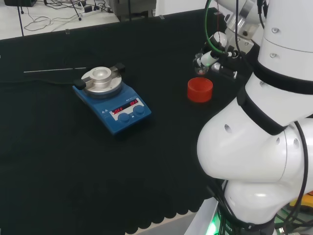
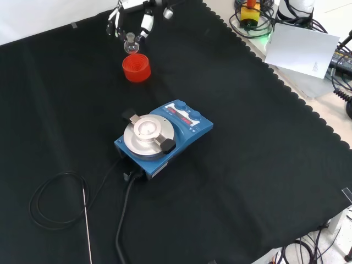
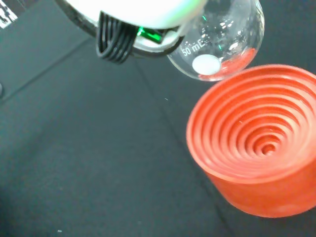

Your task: Place the round-bottom flask on the heater.

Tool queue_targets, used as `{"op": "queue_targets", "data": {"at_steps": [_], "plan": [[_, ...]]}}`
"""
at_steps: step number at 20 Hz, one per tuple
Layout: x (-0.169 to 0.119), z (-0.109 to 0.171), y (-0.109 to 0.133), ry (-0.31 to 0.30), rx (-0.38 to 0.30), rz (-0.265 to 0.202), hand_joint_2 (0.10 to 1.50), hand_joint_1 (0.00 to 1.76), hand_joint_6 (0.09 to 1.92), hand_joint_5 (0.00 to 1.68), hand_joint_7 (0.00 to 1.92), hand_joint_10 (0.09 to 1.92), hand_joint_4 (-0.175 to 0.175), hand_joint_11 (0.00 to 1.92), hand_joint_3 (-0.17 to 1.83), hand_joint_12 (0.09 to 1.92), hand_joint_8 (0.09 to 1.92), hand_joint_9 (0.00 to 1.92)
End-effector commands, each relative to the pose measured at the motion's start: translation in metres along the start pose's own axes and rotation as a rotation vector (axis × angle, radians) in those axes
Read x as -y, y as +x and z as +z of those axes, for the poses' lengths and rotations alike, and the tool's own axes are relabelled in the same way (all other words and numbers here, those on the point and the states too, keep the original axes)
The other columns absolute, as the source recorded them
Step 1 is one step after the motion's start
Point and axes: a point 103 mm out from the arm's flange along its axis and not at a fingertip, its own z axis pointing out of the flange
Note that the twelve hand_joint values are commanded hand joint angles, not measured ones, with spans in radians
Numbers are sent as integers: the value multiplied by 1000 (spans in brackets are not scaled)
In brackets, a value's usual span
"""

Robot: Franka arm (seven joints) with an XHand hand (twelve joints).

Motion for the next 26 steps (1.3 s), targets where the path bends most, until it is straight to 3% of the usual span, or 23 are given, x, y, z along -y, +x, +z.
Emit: {"op": "queue_targets", "data": {"at_steps": [1, 9, 20, 26], "plan": [[15, -8, 31, 2, -8, -36, 673, 1135, 823, 1197, 484, 559, 51, 505, 694, 1282, 680, 751], [15, 0, 98, 21, -8, -126, 672, 1135, 826, 1196, 486, 559, 51, 507, 698, 1283, 681, 752], [1, 34, 205, 86, 11, -261, 670, 1136, 829, 1196, 487, 561, 49, 508, 702, 1284, 682, 755], [-8, 56, 245, 123, 22, -307, 669, 1136, 830, 1196, 489, 562, 47, 510, 705, 1284, 683, 757]]}}
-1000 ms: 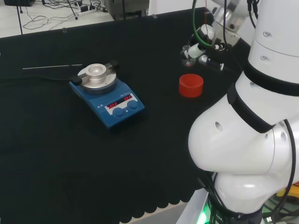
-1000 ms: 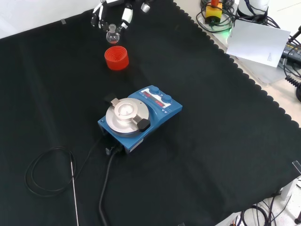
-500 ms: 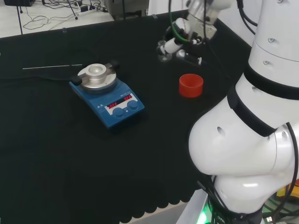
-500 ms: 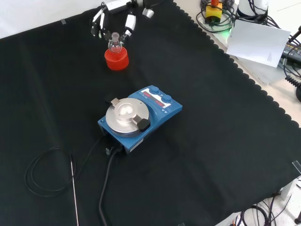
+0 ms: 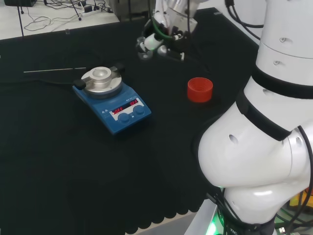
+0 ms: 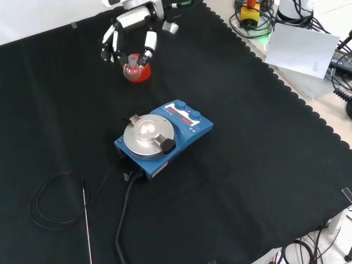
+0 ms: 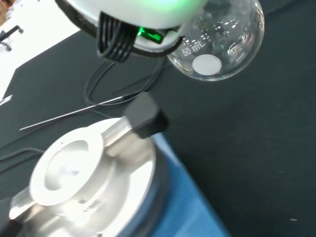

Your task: Place the round-bottom flask on the heater.

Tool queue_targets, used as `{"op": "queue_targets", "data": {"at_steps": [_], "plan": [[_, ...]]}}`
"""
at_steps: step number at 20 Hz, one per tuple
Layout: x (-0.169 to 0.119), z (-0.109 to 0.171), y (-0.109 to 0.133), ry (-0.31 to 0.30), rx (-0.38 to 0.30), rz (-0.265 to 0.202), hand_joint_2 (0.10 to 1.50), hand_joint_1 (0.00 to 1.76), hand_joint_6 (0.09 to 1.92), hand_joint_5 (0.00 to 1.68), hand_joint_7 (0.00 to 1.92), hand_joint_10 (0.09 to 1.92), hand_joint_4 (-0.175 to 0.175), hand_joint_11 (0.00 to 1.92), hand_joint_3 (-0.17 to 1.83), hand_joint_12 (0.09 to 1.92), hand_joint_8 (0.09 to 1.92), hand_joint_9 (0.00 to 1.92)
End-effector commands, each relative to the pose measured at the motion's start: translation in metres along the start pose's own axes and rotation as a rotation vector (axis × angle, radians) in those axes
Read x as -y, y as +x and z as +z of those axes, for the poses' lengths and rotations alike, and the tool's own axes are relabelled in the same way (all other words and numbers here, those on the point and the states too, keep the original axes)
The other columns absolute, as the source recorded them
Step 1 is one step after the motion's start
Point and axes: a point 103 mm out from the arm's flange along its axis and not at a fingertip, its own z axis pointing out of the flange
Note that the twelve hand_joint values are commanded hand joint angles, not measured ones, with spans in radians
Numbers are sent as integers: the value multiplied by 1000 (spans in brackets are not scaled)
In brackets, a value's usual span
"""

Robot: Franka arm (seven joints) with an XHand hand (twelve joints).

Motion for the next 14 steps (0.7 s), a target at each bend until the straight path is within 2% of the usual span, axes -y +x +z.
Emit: {"op": "queue_targets", "data": {"at_steps": [1, 8, 14], "plan": [[-21, 30, 49, 59, 6, -54, 668, 1136, 831, 1196, 489, 562, 47, 511, 706, 1284, 683, 758], [-37, 50, 78, 93, 11, -83, 666, 1136, 834, 1195, 489, 563, 45, 532, 710, 1287, 683, 761], [-44, 64, 91, 125, -8, -100, 665, 1137, 835, 1195, 494, 564, 43, 541, 712, 1284, 686, 763]]}}
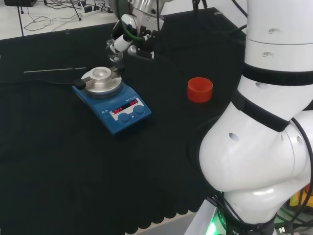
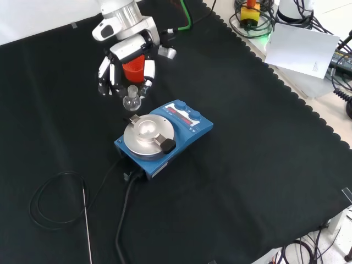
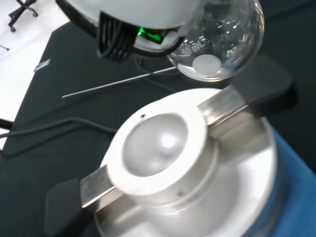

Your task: Place the round-bottom flask on the heater.

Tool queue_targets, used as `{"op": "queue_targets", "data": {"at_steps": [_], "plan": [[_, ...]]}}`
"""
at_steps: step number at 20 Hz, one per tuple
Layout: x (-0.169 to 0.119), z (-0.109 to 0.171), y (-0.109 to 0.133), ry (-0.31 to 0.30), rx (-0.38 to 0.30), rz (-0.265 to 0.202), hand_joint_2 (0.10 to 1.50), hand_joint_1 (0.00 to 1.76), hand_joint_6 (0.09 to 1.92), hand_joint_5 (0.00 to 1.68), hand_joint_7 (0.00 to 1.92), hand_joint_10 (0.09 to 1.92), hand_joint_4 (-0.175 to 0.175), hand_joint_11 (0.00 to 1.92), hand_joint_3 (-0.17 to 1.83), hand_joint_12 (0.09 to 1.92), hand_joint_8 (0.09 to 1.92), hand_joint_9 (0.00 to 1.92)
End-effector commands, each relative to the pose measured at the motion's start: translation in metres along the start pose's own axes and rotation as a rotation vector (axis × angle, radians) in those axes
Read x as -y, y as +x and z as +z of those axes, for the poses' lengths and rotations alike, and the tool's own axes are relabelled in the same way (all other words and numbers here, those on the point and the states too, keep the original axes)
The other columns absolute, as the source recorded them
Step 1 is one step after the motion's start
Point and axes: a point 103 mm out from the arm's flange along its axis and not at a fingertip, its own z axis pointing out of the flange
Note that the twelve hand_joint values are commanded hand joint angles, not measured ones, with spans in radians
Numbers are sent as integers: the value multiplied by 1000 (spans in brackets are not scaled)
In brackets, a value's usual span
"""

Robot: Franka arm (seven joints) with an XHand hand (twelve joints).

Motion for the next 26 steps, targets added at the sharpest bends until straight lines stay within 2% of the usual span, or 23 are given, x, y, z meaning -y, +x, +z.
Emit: {"op": "queue_targets", "data": {"at_steps": [1, 10, 20, 26], "plan": [[-6, 19, 20, 44, -12, -20, 665, 1137, 835, 1195, 494, 564, 43, 541, 713, 1284, 686, 763], [3, 34, 25, 71, -18, -21, 664, 1137, 837, 1195, 496, 564, 42, 546, 715, 1281, 686, 764], [0, 45, 37, 96, -29, -47, 663, 1137, 837, 1195, 495, 564, 41, 549, 717, 1279, 686, 765], [-5, 53, 31, 113, -36, -34, 662, 1138, 837, 1195, 495, 564, 40, 550, 719, 1277, 686, 765]]}}
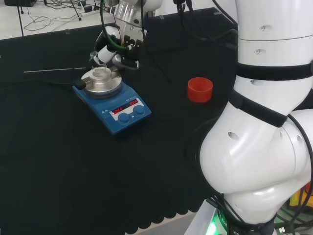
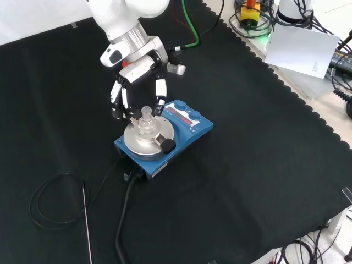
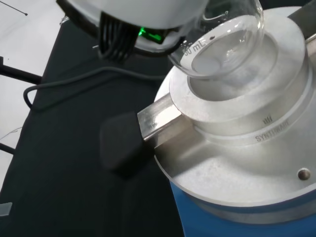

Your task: Place the round-bottom flask on the heater.

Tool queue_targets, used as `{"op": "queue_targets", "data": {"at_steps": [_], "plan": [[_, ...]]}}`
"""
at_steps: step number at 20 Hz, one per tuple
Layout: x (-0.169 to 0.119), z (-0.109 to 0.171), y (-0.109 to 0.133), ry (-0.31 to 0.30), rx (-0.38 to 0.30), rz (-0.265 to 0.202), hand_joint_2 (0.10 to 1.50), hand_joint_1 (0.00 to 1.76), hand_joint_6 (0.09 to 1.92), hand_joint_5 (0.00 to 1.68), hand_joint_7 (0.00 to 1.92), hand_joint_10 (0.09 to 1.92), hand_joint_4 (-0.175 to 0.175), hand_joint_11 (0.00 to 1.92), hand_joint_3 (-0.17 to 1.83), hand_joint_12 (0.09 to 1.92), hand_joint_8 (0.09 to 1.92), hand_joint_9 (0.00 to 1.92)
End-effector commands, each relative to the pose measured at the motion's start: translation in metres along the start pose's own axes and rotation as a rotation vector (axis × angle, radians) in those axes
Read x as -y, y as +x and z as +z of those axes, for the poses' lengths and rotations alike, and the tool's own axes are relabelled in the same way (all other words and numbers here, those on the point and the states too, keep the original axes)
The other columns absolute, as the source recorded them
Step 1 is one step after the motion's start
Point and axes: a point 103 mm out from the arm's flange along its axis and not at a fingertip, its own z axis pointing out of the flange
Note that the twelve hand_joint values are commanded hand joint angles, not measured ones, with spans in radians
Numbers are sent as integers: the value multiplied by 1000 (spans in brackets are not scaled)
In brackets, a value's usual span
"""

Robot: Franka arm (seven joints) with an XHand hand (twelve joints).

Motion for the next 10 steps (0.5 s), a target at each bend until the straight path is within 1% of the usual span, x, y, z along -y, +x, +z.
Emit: {"op": "queue_targets", "data": {"at_steps": [1, 8, 10], "plan": [[-3, 7, -6, 16, -7, 11, 662, 1138, 837, 1195, 495, 564, 40, 551, 719, 1277, 686, 765], [-6, 9, -13, 17, -19, 31, 661, 1138, 837, 1196, 494, 564, 38, 551, 720, 1276, 686, 765], [-6, 9, -16, 17, -40, 40, 667, 1138, 846, 1189, 490, 564, 31, 551, 714, 1276, 686, 763]]}}
